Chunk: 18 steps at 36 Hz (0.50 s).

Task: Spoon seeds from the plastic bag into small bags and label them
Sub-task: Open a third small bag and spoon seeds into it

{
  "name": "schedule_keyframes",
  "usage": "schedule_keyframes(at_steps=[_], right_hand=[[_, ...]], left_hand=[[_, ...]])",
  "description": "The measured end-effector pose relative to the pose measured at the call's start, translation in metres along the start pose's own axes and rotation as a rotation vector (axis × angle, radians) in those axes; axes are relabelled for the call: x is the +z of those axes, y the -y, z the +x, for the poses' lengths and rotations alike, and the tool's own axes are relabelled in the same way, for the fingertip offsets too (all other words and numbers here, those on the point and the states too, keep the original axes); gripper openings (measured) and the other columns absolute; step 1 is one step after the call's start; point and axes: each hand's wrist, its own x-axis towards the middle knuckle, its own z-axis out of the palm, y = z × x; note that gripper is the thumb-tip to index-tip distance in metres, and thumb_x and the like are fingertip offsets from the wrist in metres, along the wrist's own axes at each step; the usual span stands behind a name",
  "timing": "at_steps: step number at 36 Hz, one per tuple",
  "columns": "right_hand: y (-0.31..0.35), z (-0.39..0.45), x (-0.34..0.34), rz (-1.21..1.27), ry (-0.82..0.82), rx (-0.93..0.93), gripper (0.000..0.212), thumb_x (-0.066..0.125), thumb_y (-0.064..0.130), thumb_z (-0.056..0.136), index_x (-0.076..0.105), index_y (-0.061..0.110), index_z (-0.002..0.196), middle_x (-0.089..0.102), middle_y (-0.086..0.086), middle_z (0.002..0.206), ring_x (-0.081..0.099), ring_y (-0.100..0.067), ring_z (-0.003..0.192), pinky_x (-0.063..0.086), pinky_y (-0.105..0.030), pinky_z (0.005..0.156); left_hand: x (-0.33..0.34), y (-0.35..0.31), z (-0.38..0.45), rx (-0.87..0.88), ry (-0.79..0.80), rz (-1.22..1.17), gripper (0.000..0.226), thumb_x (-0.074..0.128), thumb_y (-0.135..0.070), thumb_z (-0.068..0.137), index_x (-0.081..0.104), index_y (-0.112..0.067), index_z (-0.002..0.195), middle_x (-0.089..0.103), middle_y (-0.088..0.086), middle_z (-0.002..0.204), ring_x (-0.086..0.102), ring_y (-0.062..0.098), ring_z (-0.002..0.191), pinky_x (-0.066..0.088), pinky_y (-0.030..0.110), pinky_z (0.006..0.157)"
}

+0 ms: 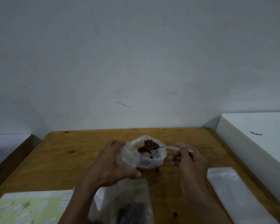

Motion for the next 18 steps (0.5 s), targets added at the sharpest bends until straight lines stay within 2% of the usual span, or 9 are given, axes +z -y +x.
schedule_keyframes(at_steps=[2, 6, 9, 11, 13, 15, 18], right_hand=[[0.011, -0.001, -0.001, 0.038, 0.035, -0.016, 0.017, 0.054, 0.015, 0.101, 0.07, 0.013, 0.097, 0.067, -0.003, 0.062, 0.065, -0.017, 0.059, 0.053, -0.031, 0.056], [0.03, -0.006, 0.0, 0.084, 0.117, -0.042, 0.016, 0.055, 0.015, 0.1, 0.069, 0.007, 0.098, 0.065, -0.002, 0.06, 0.063, -0.014, 0.056, 0.051, -0.028, 0.052], [0.038, -0.015, 0.003, 0.049, 0.197, -0.075, 0.017, 0.056, 0.017, 0.1, 0.07, 0.009, 0.095, 0.066, -0.003, 0.061, 0.064, -0.017, 0.057, 0.051, -0.03, 0.054], [0.042, -0.022, 0.006, -0.039, 0.264, -0.147, 0.018, 0.056, 0.02, 0.1, 0.071, 0.014, 0.091, 0.068, -0.004, 0.062, 0.065, -0.019, 0.058, 0.053, -0.031, 0.055], [0.043, -0.029, 0.009, -0.188, 0.348, -0.271, 0.019, 0.054, 0.025, 0.099, 0.071, 0.02, 0.091, 0.068, -0.005, 0.065, 0.065, -0.014, 0.058, 0.055, -0.027, 0.054], [0.041, -0.033, 0.01, -0.35, 0.427, -0.453, 0.02, 0.053, 0.032, 0.099, 0.072, 0.023, 0.096, 0.068, -0.002, 0.066, 0.065, -0.009, 0.059, 0.054, -0.025, 0.053], [0.038, -0.033, 0.008, -0.409, 0.394, -0.559, 0.024, 0.051, 0.035, 0.097, 0.071, 0.022, 0.103, 0.065, 0.007, 0.066, 0.066, -0.005, 0.064, 0.048, -0.013, 0.052]], left_hand=[[0.0, -0.002, 0.0, -0.01, -0.036, -0.029, 0.111, 0.089, -0.064, 0.049, 0.044, -0.027, 0.143, 0.044, -0.016, 0.128, 0.047, 0.007, 0.112, 0.045, 0.023, 0.086], [0.003, -0.006, -0.001, -0.009, -0.089, -0.082, 0.108, 0.092, -0.057, 0.051, 0.046, -0.025, 0.143, 0.048, -0.017, 0.122, 0.051, 0.006, 0.107, 0.044, 0.019, 0.08], [0.004, -0.008, 0.0, -0.007, -0.11, -0.136, 0.096, 0.094, -0.053, 0.048, 0.052, -0.033, 0.133, 0.054, -0.021, 0.114, 0.054, -0.001, 0.097, 0.047, 0.016, 0.076], [0.004, -0.009, 0.001, -0.001, -0.1, -0.174, 0.082, 0.094, -0.054, 0.047, 0.055, -0.041, 0.118, 0.061, -0.02, 0.111, 0.059, -0.001, 0.095, 0.054, 0.021, 0.075], [0.006, -0.01, 0.001, -0.001, -0.095, -0.195, 0.073, 0.093, -0.055, 0.048, 0.057, -0.045, 0.11, 0.065, -0.018, 0.109, 0.063, 0.003, 0.095, 0.057, 0.026, 0.077], [0.007, -0.011, 0.001, 0.004, -0.1, -0.199, 0.069, 0.093, -0.052, 0.051, 0.053, -0.049, 0.107, 0.062, -0.022, 0.109, 0.06, 0.001, 0.095, 0.052, 0.019, 0.075], [0.008, -0.009, 0.001, -0.006, -0.099, -0.163, 0.086, 0.092, -0.052, 0.052, 0.052, -0.037, 0.126, 0.055, -0.019, 0.115, 0.055, 0.001, 0.1, 0.046, 0.014, 0.076]])
